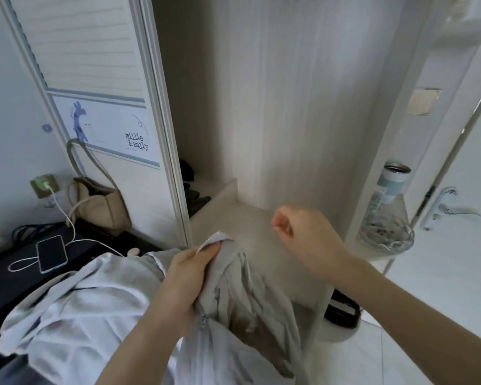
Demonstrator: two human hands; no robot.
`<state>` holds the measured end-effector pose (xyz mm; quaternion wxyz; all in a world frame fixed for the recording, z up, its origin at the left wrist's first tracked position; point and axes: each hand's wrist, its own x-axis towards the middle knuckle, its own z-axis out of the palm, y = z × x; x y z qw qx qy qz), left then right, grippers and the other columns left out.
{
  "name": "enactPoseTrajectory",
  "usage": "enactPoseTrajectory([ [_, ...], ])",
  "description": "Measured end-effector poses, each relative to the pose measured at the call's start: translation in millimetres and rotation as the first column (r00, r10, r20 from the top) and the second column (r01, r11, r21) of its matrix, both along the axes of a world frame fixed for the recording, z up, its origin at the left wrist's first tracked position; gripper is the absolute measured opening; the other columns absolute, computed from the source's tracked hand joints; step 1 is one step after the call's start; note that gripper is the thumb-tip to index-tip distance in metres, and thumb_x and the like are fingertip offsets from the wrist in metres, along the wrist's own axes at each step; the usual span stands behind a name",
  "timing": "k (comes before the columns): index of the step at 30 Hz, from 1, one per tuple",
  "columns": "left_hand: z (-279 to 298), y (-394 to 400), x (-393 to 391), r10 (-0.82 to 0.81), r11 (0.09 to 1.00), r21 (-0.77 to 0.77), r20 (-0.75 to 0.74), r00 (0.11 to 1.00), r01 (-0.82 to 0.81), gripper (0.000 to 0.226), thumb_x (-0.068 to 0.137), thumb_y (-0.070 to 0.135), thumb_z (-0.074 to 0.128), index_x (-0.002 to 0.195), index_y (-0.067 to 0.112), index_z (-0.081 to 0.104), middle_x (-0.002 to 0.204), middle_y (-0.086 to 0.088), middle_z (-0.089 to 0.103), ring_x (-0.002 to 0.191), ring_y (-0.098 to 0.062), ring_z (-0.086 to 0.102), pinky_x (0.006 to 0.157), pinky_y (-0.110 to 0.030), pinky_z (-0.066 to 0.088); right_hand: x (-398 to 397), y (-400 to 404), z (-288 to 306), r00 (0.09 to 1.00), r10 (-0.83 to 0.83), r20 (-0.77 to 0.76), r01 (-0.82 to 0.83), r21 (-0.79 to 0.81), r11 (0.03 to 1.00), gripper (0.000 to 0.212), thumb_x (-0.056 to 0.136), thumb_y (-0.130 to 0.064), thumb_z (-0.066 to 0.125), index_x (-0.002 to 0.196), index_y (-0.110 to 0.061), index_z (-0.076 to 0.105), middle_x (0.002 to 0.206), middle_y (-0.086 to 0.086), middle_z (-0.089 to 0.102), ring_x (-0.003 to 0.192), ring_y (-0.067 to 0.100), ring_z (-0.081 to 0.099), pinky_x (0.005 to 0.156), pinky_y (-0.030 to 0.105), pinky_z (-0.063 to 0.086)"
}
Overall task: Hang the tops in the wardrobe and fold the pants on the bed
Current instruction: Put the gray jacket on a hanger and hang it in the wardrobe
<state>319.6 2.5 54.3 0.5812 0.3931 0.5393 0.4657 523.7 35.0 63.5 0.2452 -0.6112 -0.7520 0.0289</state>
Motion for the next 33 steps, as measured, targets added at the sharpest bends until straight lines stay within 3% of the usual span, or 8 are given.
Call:
enactPoseTrajectory([
  [3,0.9,1.6,-6.4,0.065,0.991,0.128,-0.164,0.984,-0.044,0.029,0.096,0.024,0.059,0.079,0.006,0.074,0.086,-0.023,0.071,0.083,-0.028,0.067,0.090,-0.055,0.053,-13.2,-25.8,-24.7,0.970,-0.109,-0.215,-0.058,-0.646,0.761,0.037,0.097,-0.043,0.049,0.087,-0.010,0.063,0.071,0.002,0.066,0.056,0.012,0.061,0.062,0.025,0.053],
  [6,7.3,-5.0,-8.9,0.037,0.970,0.242,-0.249,0.968,0.025,0.024,0.095,0.024,0.060,0.080,0.010,0.072,0.089,-0.027,0.068,0.078,-0.026,0.061,0.090,-0.058,0.049,-23.7,-38.4,-66.8,0.995,-0.059,-0.083,-0.044,-0.869,0.494,0.048,0.094,-0.057,0.043,0.083,-0.014,0.062,0.067,-0.004,0.059,0.056,0.008,0.056,0.060,0.018,0.052],
  [11,16.7,-19.2,-18.2,-0.034,0.931,0.347,-0.227,0.973,0.113,0.020,0.093,0.014,0.060,0.086,0.020,0.078,0.081,-0.011,0.074,0.077,-0.019,0.066,0.072,-0.034,0.054,-50.3,-31.8,-135.2,0.951,-0.171,-0.256,-0.135,-0.846,0.515,0.066,0.074,-0.070,0.052,0.122,-0.025,0.055,0.104,-0.005,0.064,0.079,0.008,0.059,0.065,0.023,0.052],
  [14,18.7,-22.2,-31.3,-0.073,0.922,0.354,-0.240,0.968,0.157,0.002,0.083,0.018,0.072,0.083,0.018,0.073,0.070,-0.003,0.065,0.067,-0.013,0.059,0.058,-0.019,0.045,-56.7,-21.2,-144.3,0.857,-0.337,-0.390,-0.126,-0.792,0.597,0.030,0.089,-0.032,0.055,0.110,-0.013,0.063,0.097,0.008,0.066,0.067,0.012,0.058,0.051,0.022,0.047],
  [21,-7.7,-21.7,-71.6,-0.006,0.980,0.179,-0.404,0.915,0.086,0.060,0.078,0.012,0.081,0.125,0.032,0.050,0.112,-0.008,0.060,0.096,-0.015,0.063,0.062,-0.009,0.049,-29.6,-14.9,-69.8,0.549,-0.316,-0.774,-0.167,-0.472,0.866,0.018,0.092,-0.018,0.059,0.075,-0.018,0.064,0.077,0.005,0.067,0.075,0.016,0.065,0.066,0.031,0.052],
  [26,-50.0,-24.9,-39.0,-0.397,0.891,-0.026,-0.528,0.751,0.453,0.122,0.046,0.047,0.094,0.144,0.053,0.020,0.134,0.024,0.038,0.122,-0.008,0.052,0.101,-0.030,0.047,-36.9,-25.5,-20.6,0.643,-0.152,-0.750,-0.218,-0.370,0.903,0.013,0.083,-0.033,0.063,0.084,-0.021,0.066,0.084,0.004,0.068,0.085,0.025,0.066,0.078,0.039,0.052],
  [29,-76.2,-31.1,8.2,-0.377,0.879,0.026,-0.572,0.728,0.476,0.105,0.068,0.037,0.083,0.146,0.048,0.013,0.129,0.023,0.052,0.115,-0.002,0.055,0.099,-0.021,0.045,-42.8,-35.5,-3.7,0.654,-0.100,-0.750,-0.216,-0.312,0.925,0.019,0.083,-0.034,0.063,0.091,-0.018,0.068,0.093,0.009,0.070,0.092,0.027,0.067,0.088,0.046,0.054],
  [33,-82.9,-13.6,19.2,-0.071,0.967,0.105,-0.763,0.643,0.231,0.029,0.083,0.029,0.046,0.108,0.025,0.061,0.092,0.003,0.068,0.088,-0.024,0.064,0.081,-0.038,0.054,-20.6,-46.8,10.1,0.773,0.001,-0.634,-0.160,-0.194,0.968,0.011,0.086,-0.012,0.065,0.079,-0.021,0.066,0.075,-0.007,0.066,0.070,-0.007,0.059,0.070,0.016,0.048],
])
